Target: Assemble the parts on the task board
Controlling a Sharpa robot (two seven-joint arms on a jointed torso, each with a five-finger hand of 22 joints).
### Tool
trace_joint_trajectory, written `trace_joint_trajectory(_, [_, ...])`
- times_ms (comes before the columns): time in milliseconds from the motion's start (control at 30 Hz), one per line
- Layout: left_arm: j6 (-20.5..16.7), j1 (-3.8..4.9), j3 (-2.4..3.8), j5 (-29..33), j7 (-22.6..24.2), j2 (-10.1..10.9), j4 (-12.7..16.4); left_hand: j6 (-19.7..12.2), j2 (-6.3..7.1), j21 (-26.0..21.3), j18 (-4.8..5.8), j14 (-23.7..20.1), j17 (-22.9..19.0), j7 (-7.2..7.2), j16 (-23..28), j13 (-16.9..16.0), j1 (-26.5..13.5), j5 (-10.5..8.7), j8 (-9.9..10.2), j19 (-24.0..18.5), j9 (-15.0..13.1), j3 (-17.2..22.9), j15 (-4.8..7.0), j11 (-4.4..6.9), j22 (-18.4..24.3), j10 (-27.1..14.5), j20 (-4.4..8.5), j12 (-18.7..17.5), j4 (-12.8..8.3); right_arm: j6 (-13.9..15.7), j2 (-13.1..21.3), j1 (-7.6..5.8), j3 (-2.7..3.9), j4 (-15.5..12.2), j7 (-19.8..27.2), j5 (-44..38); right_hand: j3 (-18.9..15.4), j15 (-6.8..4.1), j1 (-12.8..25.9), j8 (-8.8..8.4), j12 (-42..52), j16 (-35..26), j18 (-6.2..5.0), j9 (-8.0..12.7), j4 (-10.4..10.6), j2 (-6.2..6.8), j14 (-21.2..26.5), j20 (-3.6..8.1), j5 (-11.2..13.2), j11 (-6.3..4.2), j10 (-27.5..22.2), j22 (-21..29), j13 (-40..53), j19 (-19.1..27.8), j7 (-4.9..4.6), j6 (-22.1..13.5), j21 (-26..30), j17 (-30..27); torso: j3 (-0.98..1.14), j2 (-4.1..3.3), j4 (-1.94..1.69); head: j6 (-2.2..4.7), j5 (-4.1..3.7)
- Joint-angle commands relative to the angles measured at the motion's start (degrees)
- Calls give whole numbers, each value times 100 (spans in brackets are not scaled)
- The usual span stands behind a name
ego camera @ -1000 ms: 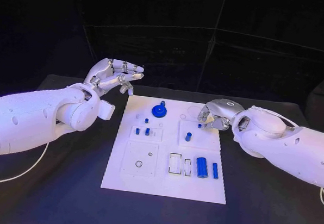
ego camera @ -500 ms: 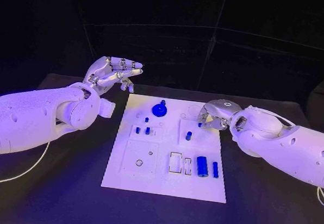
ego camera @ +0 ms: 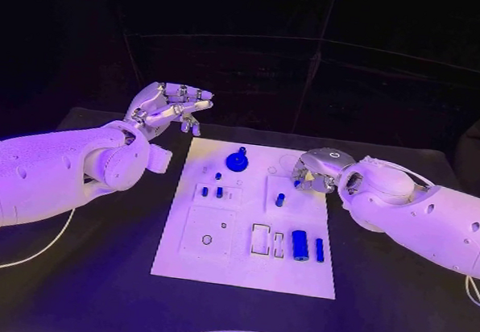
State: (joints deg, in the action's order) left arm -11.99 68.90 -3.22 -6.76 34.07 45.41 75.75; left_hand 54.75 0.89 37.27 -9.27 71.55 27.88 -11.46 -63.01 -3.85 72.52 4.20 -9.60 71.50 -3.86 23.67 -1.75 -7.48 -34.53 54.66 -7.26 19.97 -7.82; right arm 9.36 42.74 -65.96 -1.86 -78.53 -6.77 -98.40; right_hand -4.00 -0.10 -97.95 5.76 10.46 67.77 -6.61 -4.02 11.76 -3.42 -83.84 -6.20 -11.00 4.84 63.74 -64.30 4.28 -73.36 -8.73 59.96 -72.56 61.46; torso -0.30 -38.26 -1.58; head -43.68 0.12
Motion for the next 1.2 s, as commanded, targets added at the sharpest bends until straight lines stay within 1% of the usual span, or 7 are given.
trace_joint_trajectory(33, [89, 8, 4, 47, 66, -3, -5, -37, -64, -28, -115, -27, -5, -9, 21, 7, -12, 34, -11, -34, 5, 20, -3, 20, 8, -39, 10, 17, 4, -213, -22, 38, -26, 13, -20, -24, 83, 8, 6, -41, -46, 81, 95, -7, 11, 65, -163, 8, 23, 4, 75, -90, -27, -84, 4, 64, -83, 76, -1, -3, 5, -4, -1])
trace_joint_trajectory(433, [55, 8, 4, 47, 45, 24, -9, -46, -70, -40, -116, -48, -47, -11, 41, 5, -9, 34, -16, -40, 4, 20, -6, 18, 17, -49, 7, 23, 2, 61, -16, 44, -25, -50, -182, -64, 684, -69, -44, -7, -95, 155, 212, -38, -104, -13, -193, 78, 285, -91, 463, -664, -52, -427, 79, 399, -508, 35, 2, -17, 8, -8, -13])
trace_joint_trajectory(567, [44, 9, 4, 47, 39, 38, -4, -46, -70, -40, -116, -48, -47, -11, 41, 5, -9, 34, -16, -40, 4, 20, -6, 18, 17, -49, 7, 23, 2, 209, 4, 44, -24, -123, -230, -106, 915, -63, 37, -45, -164, 189, 223, -29, -151, 69, -190, 81, 305, -97, 508, -725, -54, -445, 78, 430, -557, 33, 2, -13, 8, -10, -20])
trace_joint_trajectory(667, [40, 9, 4, 47, 34, 43, -5, -48, -72, -46, -116, -55, -61, -10, 48, 5, -3, 34, -19, -42, 2, 21, -6, 18, 21, -54, 7, 26, -3, 304, 24, 43, -24, -175, -251, -119, 1243, -62, 184, -100, -251, 226, 229, -20, -224, 220, -183, 72, 314, -84, 552, -771, -52, -446, 79, 461, -595, 20, 0, -12, 4, -10, -31])
trace_joint_trajectory(800, [37, 9, 4, 47, 29, 45, -12, -48, -72, -46, -116, -55, -61, -10, 48, 5, -3, 34, -19, -42, 2, 21, -6, 18, 21, -54, 7, 26, -3, 405, 48, 42, -23, -228, -268, -126, 1300, -62, 213, -108, -264, 232, 230, -19, -235, 240, -182, 71, 314, -82, 557, -778, -52, -446, 77, 465, -600, 18, -2, -8, 5, -6, -39])
trace_joint_trajectory(1067, [34, 9, 4, 47, 7, 46, -26, -48, -72, -46, -116, -55, -61, -10, 48, 5, -3, 34, -19, -42, 2, 21, -6, 18, 21, -54, 7, 26, -3, 577, 118, 40, -20, -331, -302, -128, 2012, -52, 631, -178, -387, 299, 233, -16, -421, 509, -167, 60, 340, -79, 625, -834, -44, -442, 61, 516, -642, -25, -3, -7, 5, 6, -54])
trace_joint_trajectory(1200, [32, 10, 4, 47, -5, 46, -36, -52, -72, -54, -117, -65, -81, -10, 57, 4, 7, 35, -25, -44, 1, 23, -6, 18, 26, -60, 6, 30, -12, 650, 151, 39, -18, -365, -306, -101, 2111, -48, 722, -186, -405, 310, 235, -14, -451, 560, -165, 57, 357, -77, 625, -843, -44, -443, 58, 512, -648, -33, -3, -13, -3, 23, -63])
